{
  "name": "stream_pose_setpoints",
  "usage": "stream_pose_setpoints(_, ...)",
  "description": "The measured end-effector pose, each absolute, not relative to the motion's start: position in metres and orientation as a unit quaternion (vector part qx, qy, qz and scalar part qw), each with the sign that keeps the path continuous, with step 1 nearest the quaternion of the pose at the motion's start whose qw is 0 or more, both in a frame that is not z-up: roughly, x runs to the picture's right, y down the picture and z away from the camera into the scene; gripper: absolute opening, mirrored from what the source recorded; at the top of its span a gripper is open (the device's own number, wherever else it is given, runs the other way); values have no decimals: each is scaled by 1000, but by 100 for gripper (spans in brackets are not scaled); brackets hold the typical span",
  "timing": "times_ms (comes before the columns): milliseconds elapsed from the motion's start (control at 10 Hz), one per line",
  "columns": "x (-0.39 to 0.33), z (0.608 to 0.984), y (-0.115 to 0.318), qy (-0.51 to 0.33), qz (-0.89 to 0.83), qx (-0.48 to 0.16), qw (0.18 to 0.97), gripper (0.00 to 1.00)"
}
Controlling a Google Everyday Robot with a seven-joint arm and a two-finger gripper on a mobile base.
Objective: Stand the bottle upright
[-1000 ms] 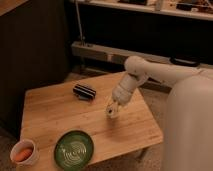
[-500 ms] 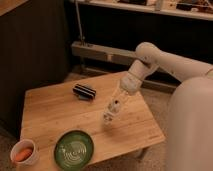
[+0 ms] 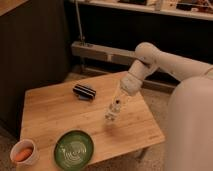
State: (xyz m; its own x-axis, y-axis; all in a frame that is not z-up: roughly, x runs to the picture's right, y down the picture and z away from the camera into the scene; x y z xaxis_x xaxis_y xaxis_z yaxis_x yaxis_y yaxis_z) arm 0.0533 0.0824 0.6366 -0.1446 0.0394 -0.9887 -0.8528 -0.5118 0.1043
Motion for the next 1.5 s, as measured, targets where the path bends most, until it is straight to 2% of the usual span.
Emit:
stream_pose_setpoints(400, 47, 625, 130, 453, 602, -541, 374, 3)
stream_pose_setpoints(600, 43, 625, 144, 466, 592, -538, 378, 3)
stream_pose_setpoints(700, 45, 626, 148, 469, 594, -534, 376, 7)
stream_pose_setpoints(900, 46, 626, 147, 463, 601, -528, 382, 22)
stream_pose_setpoints(1200, 49, 626, 149, 451, 617, -509, 397, 54)
stream_pose_setpoints(1300, 49, 626, 151, 451, 617, -508, 398, 62)
stream_pose_setpoints(1400, 48, 628, 155, 454, 614, -509, 398, 75)
stream_pose_setpoints(1500, 47, 629, 157, 455, 611, -511, 398, 79)
